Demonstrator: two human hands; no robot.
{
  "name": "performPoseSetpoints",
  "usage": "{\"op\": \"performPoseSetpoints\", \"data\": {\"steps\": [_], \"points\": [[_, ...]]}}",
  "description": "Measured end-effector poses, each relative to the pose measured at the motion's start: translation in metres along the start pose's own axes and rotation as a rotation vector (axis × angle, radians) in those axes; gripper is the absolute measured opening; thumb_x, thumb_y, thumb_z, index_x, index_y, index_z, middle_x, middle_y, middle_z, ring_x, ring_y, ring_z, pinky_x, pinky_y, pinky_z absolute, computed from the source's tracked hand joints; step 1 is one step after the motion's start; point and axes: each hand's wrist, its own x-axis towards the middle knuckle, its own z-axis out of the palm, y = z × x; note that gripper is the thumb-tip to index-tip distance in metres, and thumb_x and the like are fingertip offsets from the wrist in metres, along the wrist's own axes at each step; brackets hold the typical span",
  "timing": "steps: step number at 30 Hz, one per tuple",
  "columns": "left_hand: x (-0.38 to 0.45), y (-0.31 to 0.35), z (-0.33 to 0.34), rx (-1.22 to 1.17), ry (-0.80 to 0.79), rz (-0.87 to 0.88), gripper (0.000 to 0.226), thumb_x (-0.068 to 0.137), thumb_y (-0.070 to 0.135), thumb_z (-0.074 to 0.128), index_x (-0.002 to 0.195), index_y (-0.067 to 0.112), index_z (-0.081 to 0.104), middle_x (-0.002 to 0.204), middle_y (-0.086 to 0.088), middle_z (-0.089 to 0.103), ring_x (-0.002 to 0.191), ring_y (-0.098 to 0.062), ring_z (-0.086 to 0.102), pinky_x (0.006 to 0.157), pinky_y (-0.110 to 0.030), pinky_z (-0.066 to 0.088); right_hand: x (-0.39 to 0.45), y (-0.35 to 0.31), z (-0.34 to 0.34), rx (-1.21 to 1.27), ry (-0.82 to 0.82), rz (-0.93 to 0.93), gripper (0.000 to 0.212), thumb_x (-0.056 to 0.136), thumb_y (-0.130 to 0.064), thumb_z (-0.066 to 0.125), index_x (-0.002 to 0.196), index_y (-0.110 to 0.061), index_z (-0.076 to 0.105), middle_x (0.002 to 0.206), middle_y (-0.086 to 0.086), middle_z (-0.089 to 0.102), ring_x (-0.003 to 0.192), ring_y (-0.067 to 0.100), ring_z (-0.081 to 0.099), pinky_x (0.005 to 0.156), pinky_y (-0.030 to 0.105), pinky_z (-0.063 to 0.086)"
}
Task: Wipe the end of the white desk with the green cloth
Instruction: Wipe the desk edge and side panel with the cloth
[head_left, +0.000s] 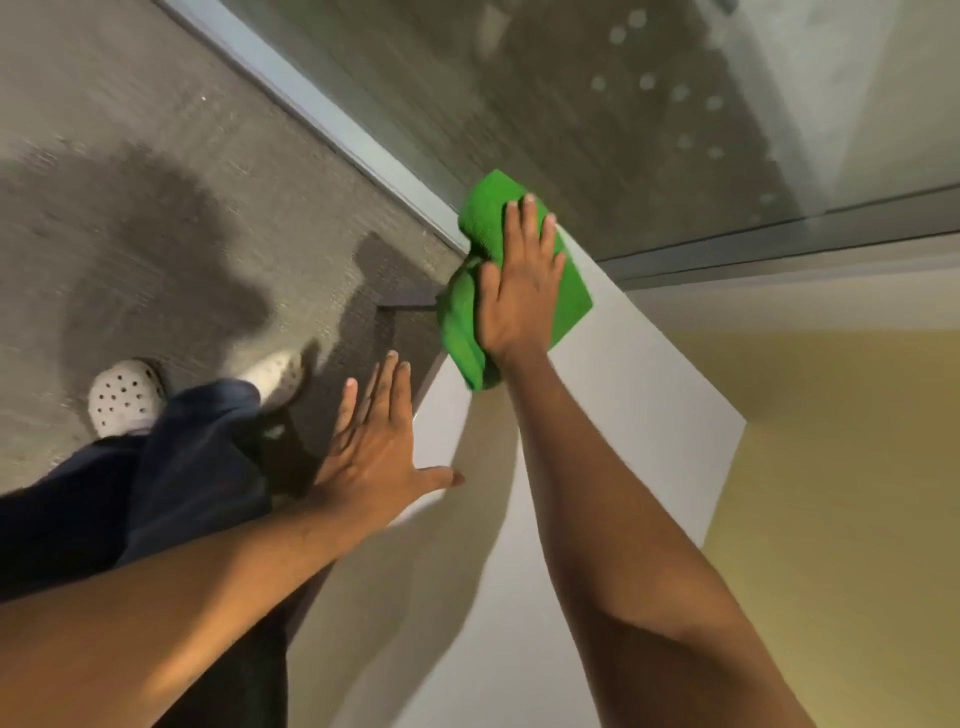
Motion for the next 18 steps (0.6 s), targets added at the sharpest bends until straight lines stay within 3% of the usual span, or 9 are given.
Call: {"op": "performPoseSetpoints", "data": {"steps": [2, 5, 8, 10, 13, 15, 18], "points": [[-0.004, -0.01, -0.024, 0.06, -0.105, 0.018, 0.151, 0.074, 0.091, 0.062, 0.168, 0.005, -0.02, 0.177, -0.014, -0.029, 0.168, -0.027, -0.019, 0.137, -0.051, -0.009, -0.029, -0.002, 0.001, 0.0, -0.042, -0.03, 0.069, 0.102, -0.036, 0.038, 0.167, -0.018, 0.024, 0.179, 0.005, 0.015, 0.166, 0.033, 0.008, 0.133, 0.059, 0.009], [-0.017, -0.028, -0.066, 0.107, -0.143, 0.058, 0.152, 0.064, 0.105, 0.038, 0.172, 0.007, -0.006, 0.18, -0.014, -0.019, 0.169, -0.025, -0.014, 0.137, -0.052, -0.005, -0.079, -0.004, 0.008, -0.006, -0.126, -0.091, 0.065, 0.107, -0.038, 0.035, 0.168, -0.024, 0.019, 0.179, -0.002, 0.011, 0.167, 0.027, 0.001, 0.133, 0.061, 0.01], [-0.019, -0.031, -0.103, 0.087, -0.026, 0.133, 0.142, 0.068, 0.106, 0.023, 0.161, 0.0, 0.039, 0.176, -0.022, 0.024, 0.164, -0.036, 0.026, 0.132, -0.058, 0.027, -0.108, -0.001, 0.008, 0.041, -0.191, -0.138, 0.063, 0.11, -0.038, 0.033, 0.169, -0.028, 0.013, 0.18, -0.008, 0.005, 0.167, 0.021, -0.007, 0.134, 0.06, 0.007], [-0.004, -0.025, -0.117, 0.037, 0.058, 0.215, 0.11, 0.087, 0.089, 0.043, 0.139, -0.006, 0.06, 0.155, -0.027, 0.05, 0.143, -0.044, 0.055, 0.114, -0.056, 0.05, -0.115, 0.002, 0.001, 0.134, -0.188, -0.133, 0.062, 0.112, -0.042, 0.032, 0.169, -0.029, 0.013, 0.18, -0.009, 0.005, 0.167, 0.018, -0.008, 0.135, 0.054, 0.003], [0.034, 0.002, -0.134, 0.027, 0.063, 0.231, 0.06, 0.094, 0.037, 0.079, 0.133, -0.005, 0.061, 0.146, -0.023, 0.054, 0.131, -0.04, 0.062, 0.11, -0.049, 0.052, -0.122, 0.009, -0.009, 0.258, 0.014, 0.033, 0.056, 0.11, -0.036, 0.044, 0.163, -0.02, 0.035, 0.176, 0.001, 0.024, 0.166, 0.019, 0.012, 0.136, 0.034, 0.008], [0.063, 0.02, -0.135, 0.029, 0.057, 0.258, 0.057, 0.092, 0.028, 0.083, 0.134, -0.003, 0.06, 0.144, -0.02, 0.055, 0.123, -0.035, 0.064, 0.105, -0.041, 0.052, -0.127, 0.019, -0.015, 0.258, 0.165, 0.221, 0.045, 0.106, -0.027, 0.052, 0.149, -0.012, 0.054, 0.164, 0.011, 0.042, 0.156, 0.027, 0.032, 0.132, 0.035, 0.022], [0.101, 0.045, -0.135, 0.006, -0.097, 0.217, 0.071, 0.093, 0.031, 0.081, 0.15, 0.007, 0.047, 0.157, -0.016, 0.049, 0.138, -0.029, 0.054, 0.104, -0.032, 0.038, -0.13, 0.03, -0.019, 0.291, 0.144, 0.447, 0.039, 0.102, -0.019, 0.062, 0.139, -0.006, 0.062, 0.148, 0.016, 0.055, 0.138, 0.038, 0.046, 0.12, 0.039, 0.035]]}}
